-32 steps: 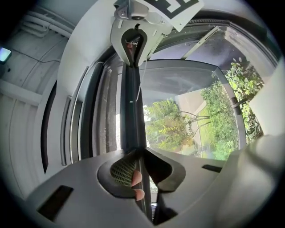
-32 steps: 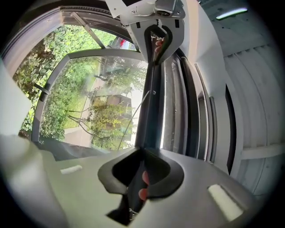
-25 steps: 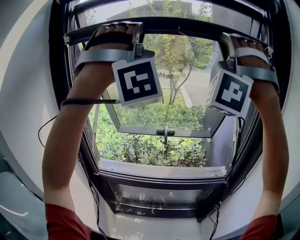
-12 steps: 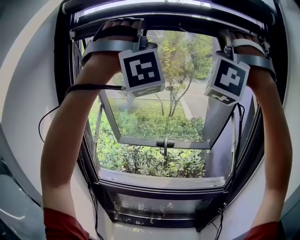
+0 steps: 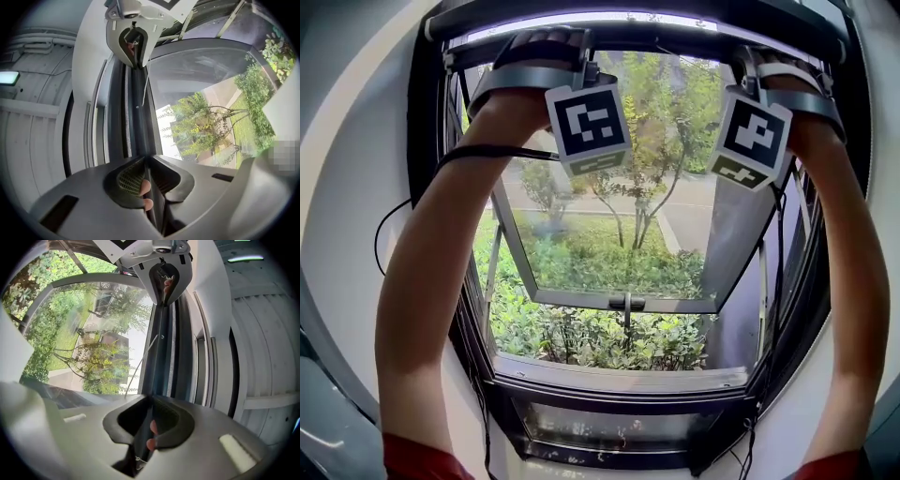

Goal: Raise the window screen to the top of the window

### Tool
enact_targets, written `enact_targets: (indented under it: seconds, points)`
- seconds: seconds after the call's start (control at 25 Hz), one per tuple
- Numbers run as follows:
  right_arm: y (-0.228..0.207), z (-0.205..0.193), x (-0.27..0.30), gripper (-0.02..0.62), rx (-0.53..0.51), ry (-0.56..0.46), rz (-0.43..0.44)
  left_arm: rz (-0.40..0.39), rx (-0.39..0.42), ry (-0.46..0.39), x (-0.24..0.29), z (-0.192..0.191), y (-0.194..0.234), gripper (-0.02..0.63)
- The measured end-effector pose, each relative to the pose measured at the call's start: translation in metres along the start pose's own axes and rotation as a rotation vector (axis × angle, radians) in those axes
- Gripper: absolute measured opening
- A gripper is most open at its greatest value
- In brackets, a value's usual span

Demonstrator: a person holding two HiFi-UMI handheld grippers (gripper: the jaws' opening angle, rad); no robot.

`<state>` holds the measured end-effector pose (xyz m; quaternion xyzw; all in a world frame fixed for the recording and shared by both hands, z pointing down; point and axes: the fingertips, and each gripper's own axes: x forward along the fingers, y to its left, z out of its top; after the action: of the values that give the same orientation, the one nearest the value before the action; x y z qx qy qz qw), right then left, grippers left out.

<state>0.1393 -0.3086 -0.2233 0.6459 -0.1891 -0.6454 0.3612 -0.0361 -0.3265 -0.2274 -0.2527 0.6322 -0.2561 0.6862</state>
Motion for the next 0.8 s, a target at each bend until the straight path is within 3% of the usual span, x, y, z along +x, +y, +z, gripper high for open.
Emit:
enact_targets:
  seconds: [0.36, 0.8]
  points:
    - [-0.022, -0.002, 0.024, 0.044, 0.014, 0.012, -0.025, 0.057, 0.017, 0.025, 0.023, -0.003, 0.020, 0.043]
    - [-0.026, -0.002, 0.026, 0.048, 0.046, -0.005, -0.092, 0.057, -0.020, 0.014, 0.027, -0.004, 0.022, 0.043]
